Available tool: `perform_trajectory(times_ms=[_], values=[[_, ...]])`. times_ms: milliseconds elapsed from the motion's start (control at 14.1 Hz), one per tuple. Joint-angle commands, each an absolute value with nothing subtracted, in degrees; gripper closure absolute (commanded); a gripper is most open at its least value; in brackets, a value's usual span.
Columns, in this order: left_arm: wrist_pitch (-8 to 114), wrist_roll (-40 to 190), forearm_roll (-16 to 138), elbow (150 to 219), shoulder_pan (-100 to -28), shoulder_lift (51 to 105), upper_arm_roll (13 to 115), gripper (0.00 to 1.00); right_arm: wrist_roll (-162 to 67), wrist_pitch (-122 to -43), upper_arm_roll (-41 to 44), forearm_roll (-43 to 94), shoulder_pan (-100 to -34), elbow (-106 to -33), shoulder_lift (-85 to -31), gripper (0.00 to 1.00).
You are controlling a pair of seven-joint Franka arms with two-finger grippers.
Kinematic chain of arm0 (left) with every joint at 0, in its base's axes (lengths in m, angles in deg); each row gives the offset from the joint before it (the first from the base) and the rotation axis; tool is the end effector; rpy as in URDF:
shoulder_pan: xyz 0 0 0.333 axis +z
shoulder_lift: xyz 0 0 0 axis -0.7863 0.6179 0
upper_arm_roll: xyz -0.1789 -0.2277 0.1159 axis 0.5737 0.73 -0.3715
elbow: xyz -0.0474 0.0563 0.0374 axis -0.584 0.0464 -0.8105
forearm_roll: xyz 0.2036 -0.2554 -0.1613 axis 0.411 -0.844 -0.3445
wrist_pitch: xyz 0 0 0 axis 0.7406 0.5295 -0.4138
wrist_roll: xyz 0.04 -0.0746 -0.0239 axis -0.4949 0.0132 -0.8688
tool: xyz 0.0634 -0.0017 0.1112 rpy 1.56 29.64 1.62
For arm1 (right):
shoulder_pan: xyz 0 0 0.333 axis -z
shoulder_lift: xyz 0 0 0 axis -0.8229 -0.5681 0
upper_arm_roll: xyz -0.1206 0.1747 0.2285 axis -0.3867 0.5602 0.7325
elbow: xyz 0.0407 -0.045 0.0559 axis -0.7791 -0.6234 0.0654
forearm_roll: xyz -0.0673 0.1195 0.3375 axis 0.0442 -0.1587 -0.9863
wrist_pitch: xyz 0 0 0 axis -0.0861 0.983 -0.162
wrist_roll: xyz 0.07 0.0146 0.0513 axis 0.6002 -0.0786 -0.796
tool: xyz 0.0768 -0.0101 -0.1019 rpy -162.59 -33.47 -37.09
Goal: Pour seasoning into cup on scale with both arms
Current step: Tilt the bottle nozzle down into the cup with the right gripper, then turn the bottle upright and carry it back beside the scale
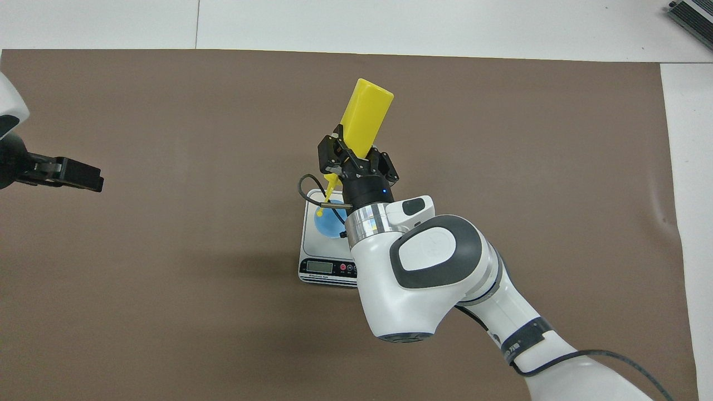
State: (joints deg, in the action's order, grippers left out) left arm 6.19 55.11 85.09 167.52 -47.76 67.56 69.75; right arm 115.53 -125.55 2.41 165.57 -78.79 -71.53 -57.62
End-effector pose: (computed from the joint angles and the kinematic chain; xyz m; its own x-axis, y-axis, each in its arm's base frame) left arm 0.5216 -0.0466 0.5906 0.9872 -0.1594 -0.0023 -0.1593 -0.9872 0.0115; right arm 0.5223 0.3541 0.4215 0.4193 -0.5573 0.7166 -0.0826 -0.8095 -0.5812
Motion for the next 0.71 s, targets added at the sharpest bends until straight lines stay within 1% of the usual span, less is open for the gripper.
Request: perform_trajectory(times_ms=[0, 284, 496, 638], values=[[6.4, 54.4, 85.8, 168.1, -47.3, 67.2, 70.1, 0.0, 117.4, -127.9, 2.8, 163.0, -77.8, -70.5, -57.7, 1.0], [6.3, 52.9, 85.9, 168.1, -47.3, 67.2, 70.0, 0.0, 117.0, -137.9, 2.6, 159.3, -72.1, -70.7, -57.7, 1.0], [6.1, 52.3, 85.9, 168.3, -47.0, 67.0, 70.0, 0.0, 117.0, -140.3, 2.6, 158.9, -69.9, -71.5, -57.8, 1.0], [6.2, 52.4, 85.9, 168.3, -47.0, 67.0, 70.0, 0.0, 117.2, -143.9, 2.6, 158.8, -67.8, -72.3, -57.9, 1.0]])
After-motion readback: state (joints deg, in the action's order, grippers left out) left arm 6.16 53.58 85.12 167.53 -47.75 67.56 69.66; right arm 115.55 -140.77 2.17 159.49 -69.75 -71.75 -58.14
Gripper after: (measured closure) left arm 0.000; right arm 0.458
